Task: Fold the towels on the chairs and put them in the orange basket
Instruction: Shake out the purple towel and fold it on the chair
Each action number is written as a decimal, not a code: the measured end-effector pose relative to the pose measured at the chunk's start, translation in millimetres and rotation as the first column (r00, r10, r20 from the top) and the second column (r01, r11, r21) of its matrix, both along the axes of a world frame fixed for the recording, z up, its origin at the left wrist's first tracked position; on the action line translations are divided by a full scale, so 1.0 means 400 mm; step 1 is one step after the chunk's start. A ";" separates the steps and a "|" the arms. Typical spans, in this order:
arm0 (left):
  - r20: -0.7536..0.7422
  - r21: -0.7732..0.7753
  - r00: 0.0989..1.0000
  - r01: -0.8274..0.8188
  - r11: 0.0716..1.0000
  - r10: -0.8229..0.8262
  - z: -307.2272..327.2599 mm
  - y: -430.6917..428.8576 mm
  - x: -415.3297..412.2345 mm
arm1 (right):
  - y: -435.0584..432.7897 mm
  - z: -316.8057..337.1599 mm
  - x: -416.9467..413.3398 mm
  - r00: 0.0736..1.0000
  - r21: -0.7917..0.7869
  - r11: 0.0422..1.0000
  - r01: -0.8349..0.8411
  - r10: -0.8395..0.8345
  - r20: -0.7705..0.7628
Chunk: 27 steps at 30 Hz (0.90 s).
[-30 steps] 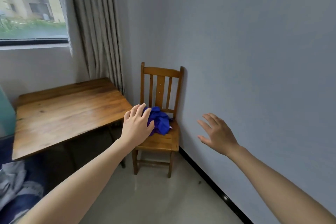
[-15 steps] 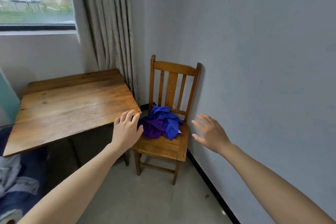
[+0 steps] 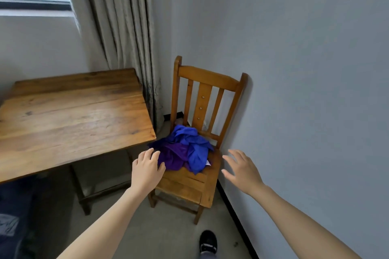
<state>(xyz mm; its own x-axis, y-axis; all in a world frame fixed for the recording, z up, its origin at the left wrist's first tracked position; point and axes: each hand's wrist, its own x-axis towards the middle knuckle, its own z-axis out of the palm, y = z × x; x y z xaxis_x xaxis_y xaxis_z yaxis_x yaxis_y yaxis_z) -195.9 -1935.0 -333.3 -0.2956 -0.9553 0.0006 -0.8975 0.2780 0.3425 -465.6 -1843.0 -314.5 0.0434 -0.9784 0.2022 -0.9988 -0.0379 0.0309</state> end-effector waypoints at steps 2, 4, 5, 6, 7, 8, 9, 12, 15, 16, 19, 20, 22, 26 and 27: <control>0.004 0.041 0.999 -0.040 0.998 0.040 -0.030 -0.029 -0.034 | -0.052 -0.027 -0.039 1.000 0.018 1.000 -0.023 0.022 0.018; 0.026 0.083 0.995 -0.096 0.992 0.095 -0.060 -0.060 -0.077 | -0.115 -0.060 -0.086 0.997 0.059 0.997 -0.052 0.049 0.059; 0.036 0.104 0.993 -0.114 0.988 0.111 -0.070 -0.065 -0.090 | -0.137 -0.073 -0.101 0.995 0.080 0.994 -0.067 0.061 0.083; 0.047 0.115 0.990 -0.138 0.984 0.133 -0.084 -0.082 -0.119 | -0.175 -0.086 -0.131 0.991 0.098 0.992 -0.083 0.072 0.112; 0.058 0.127 0.987 -0.155 0.980 0.149 -0.096 -0.098 -0.150 | -0.212 -0.100 -0.159 0.987 0.103 0.991 -0.085 0.070 0.142; 0.063 0.146 0.985 -0.166 0.975 0.158 -0.102 -0.110 -0.176 | -0.244 -0.110 -0.176 0.983 0.137 0.987 -0.083 0.058 0.175; 0.070 0.163 0.984 -0.174 0.971 0.165 -0.107 -0.117 -0.195 | -0.274 -0.124 -0.188 0.980 0.190 0.978 -0.092 0.055 0.190; 0.113 0.202 0.974 -0.215 0.955 0.196 -0.136 -0.147 -0.235 | -0.347 -0.178 -0.203 0.960 0.297 0.945 -0.137 0.053 0.275; 0.140 0.249 0.964 -0.257 0.934 0.228 -0.169 -0.157 -0.250 | -0.387 -0.239 -0.187 0.943 0.390 0.903 -0.183 0.050 0.328; 0.147 0.272 0.961 -0.266 0.925 0.233 -0.185 -0.166 -0.255 | -0.400 -0.263 -0.183 0.939 0.415 0.888 -0.198 0.051 0.339; 0.182 0.322 0.960 -0.261 0.910 0.211 -0.224 -0.195 -0.257 | -0.426 -0.316 -0.162 0.932 0.486 0.853 -0.191 0.003 0.361; 0.191 0.336 0.962 -0.253 0.907 0.197 -0.244 -0.212 -0.253 | -0.435 -0.339 -0.153 0.928 0.506 0.842 -0.187 -0.017 0.372; 0.199 0.363 0.963 -0.245 0.899 0.182 -0.276 -0.250 -0.250 | -0.452 -0.386 -0.138 0.917 0.548 0.817 -0.178 -0.064 0.393; 0.232 0.412 0.960 -0.241 0.879 0.154 -0.345 -0.326 -0.254 | -0.480 -0.469 -0.114 0.886 0.621 0.771 -0.143 -0.181 0.428; 0.240 0.432 0.962 -0.229 0.872 0.133 -0.366 -0.344 -0.257 | -0.492 -0.494 -0.107 0.879 0.639 0.758 -0.134 -0.207 0.430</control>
<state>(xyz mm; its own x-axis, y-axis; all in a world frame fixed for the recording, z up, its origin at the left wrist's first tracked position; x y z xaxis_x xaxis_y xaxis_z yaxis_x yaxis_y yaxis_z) -298.5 -2072.4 -479.9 -0.0657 -0.8728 -0.4836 -0.9785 -0.0386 0.2025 -508.4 -2039.8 -512.0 0.0761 -0.8756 -0.4770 -0.8868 0.1593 -0.4339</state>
